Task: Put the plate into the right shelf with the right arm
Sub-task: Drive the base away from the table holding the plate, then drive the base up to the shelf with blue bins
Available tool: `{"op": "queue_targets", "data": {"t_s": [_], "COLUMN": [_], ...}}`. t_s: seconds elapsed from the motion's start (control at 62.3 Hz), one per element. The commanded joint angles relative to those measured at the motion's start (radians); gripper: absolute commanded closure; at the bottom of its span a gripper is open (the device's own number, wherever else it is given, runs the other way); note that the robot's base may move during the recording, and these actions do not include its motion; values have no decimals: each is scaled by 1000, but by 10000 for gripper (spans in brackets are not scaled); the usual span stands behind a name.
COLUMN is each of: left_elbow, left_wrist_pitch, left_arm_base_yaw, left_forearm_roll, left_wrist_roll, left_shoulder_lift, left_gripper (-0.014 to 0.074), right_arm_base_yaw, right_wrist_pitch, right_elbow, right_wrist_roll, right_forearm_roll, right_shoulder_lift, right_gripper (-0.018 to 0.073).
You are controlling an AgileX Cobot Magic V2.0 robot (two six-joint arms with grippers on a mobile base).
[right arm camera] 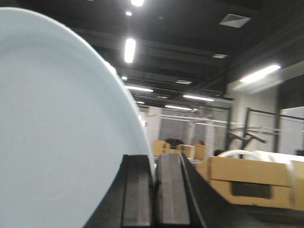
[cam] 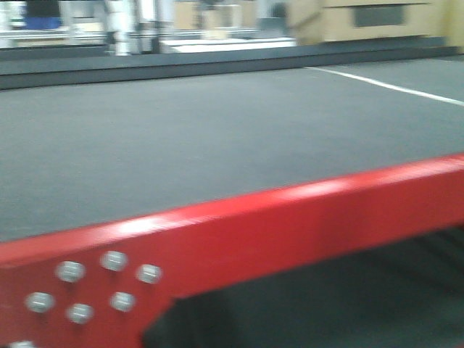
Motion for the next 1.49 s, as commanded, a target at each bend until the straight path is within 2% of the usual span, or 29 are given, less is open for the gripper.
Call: {"op": "queue_targets", "data": {"t_s": [0.0, 1.477], "left_elbow": [10, 10], "left_wrist_pitch": [-86, -86], "left_arm_base_yaw": [1, 1], "left_forearm_roll": [-6, -6], "left_wrist_roll": [-3, -3], "left_shoulder_lift": [-6, -6], "left_gripper": [643, 643], "right_arm_base_yaw": [-5, -5], "right_wrist_pitch": [-91, -97], "right_elbow": [-29, -29], "right_wrist_roll": [-5, -5], "right_forearm_roll": [-8, -8], "right_shoulder_lift": [16, 16], "right_gripper": [502, 502]}}
